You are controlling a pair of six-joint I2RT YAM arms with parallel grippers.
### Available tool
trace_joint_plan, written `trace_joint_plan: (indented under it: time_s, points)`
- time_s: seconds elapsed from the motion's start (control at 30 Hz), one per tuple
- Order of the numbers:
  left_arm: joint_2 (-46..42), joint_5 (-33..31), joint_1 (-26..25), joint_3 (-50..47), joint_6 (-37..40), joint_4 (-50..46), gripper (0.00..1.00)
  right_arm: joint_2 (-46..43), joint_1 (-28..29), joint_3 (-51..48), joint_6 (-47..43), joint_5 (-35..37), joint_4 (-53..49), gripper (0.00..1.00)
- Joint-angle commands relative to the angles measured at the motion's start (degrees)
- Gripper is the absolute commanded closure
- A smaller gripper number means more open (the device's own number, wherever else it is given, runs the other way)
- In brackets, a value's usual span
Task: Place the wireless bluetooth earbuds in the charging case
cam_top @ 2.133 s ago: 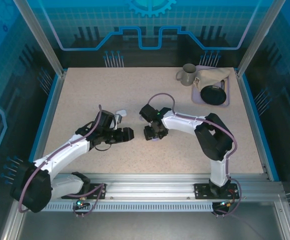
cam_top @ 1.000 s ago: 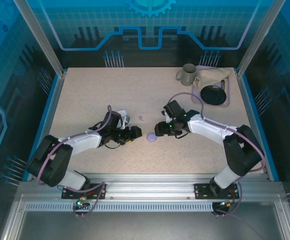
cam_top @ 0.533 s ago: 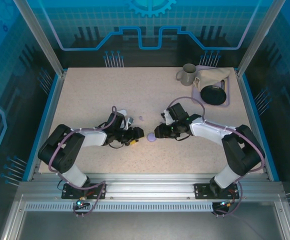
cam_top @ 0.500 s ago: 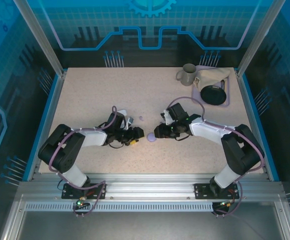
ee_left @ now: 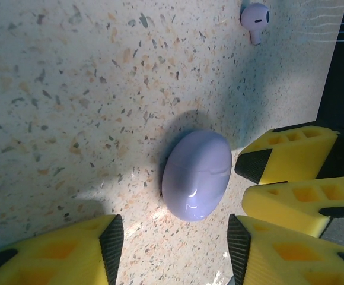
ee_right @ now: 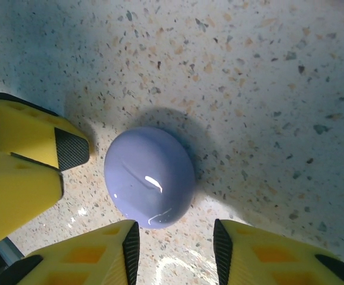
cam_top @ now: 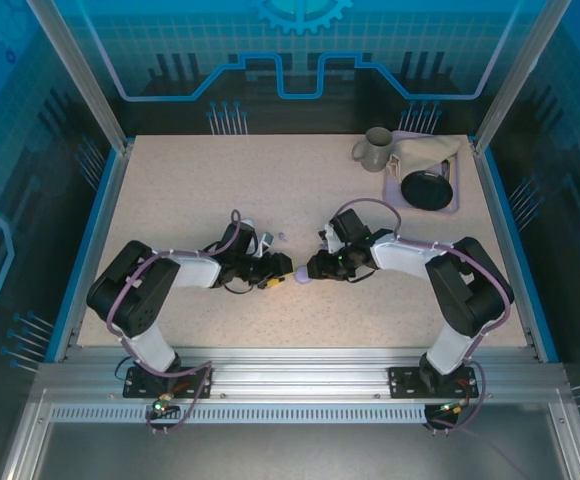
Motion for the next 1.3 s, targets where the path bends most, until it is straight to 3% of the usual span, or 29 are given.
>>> trace_joint_plan:
  time_s: [0.0, 0.53, 1.27]
  points:
    - [3.16, 0.77, -1.64, 0.70, 0.16, 1.05, 0.48, 1.29, -0.77, 1.61, 0.87, -1.64, 1.31, 0.60]
    - [6.68, 1.42, -2.60, 0.92, -1.33, 3.90, 0.52, 3.99, -0.77, 1.52, 2.45, -2.29, 3.43, 0.73]
    - [8.86, 2.12, -4.32, 2.10, -2.73, 5.59, 0.55, 5.18, -0.94, 0.79, 2.80, -0.99, 2.95, 0.77]
